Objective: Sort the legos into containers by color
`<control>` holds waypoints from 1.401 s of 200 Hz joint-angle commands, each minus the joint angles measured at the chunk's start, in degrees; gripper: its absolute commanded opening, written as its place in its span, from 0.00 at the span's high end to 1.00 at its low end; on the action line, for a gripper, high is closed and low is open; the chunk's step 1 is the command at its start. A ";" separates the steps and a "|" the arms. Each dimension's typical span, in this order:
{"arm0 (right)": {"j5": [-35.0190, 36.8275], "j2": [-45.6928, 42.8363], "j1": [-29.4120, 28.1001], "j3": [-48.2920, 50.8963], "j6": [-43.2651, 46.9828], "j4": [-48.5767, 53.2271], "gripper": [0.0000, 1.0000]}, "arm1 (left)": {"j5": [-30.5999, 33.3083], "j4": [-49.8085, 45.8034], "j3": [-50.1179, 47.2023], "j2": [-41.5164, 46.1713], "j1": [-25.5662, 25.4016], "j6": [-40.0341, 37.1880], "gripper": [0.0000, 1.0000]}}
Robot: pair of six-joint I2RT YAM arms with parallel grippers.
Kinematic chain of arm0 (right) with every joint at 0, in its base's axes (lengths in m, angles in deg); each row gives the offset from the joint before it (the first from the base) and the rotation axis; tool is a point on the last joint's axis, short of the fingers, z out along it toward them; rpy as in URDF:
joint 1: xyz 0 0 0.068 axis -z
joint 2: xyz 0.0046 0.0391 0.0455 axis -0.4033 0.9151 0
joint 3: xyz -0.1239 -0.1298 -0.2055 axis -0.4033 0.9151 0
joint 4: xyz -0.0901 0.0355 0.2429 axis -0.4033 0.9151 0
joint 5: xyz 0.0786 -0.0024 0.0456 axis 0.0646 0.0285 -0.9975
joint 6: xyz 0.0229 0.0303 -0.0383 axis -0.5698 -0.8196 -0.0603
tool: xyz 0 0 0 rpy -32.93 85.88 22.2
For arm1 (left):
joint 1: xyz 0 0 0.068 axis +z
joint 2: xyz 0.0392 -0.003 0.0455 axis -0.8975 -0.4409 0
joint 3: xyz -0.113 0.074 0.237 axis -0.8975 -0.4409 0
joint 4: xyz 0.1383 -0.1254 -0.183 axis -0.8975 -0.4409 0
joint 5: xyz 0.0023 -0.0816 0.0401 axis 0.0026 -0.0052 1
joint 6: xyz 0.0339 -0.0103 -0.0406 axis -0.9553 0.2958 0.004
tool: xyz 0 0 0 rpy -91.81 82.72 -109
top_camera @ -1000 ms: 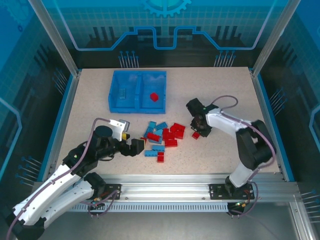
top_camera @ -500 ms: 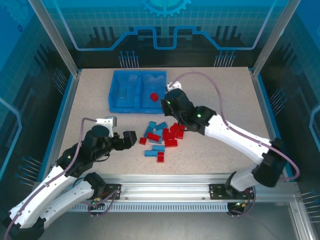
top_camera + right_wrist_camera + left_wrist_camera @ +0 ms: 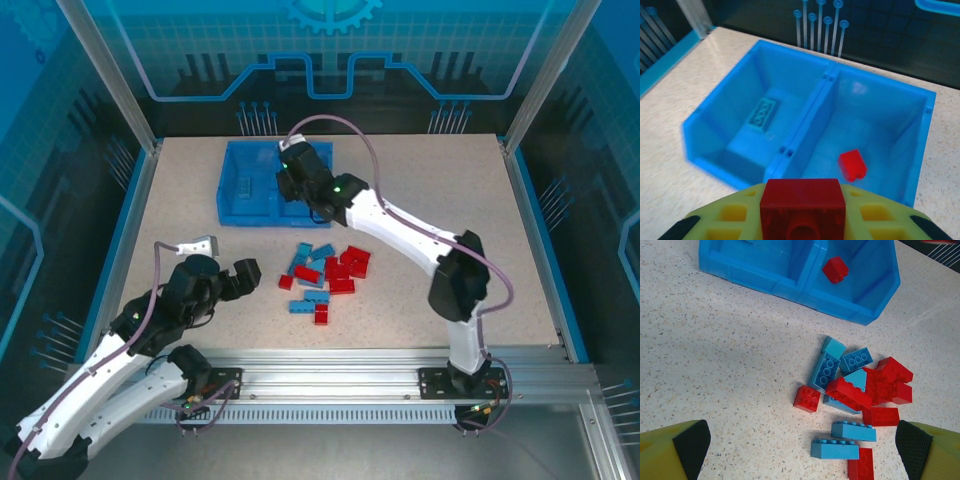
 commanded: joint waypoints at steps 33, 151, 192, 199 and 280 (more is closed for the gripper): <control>-1.10 19.69 5.09 -18.05 -1.10 9.33 0.68 | 1.99 -1.41 0.90 0.21 -0.22 1.10 0.01; -5.69 10.05 4.83 -17.53 -1.95 18.27 0.48 | 0.38 -1.00 -0.29 -1.05 -0.24 0.89 0.01; -15.32 -14.24 2.17 10.84 8.02 10.59 0.46 | -1.97 -1.61 0.41 -2.21 -0.25 -1.42 0.01; -17.37 -17.59 1.56 15.45 10.20 10.09 0.45 | -2.52 -1.62 0.45 -2.27 -0.21 -2.11 0.01; -23.11 -17.57 -5.53 30.31 18.89 14.15 0.23 | -17.18 2.97 -1.96 -1.99 -0.32 -7.34 0.01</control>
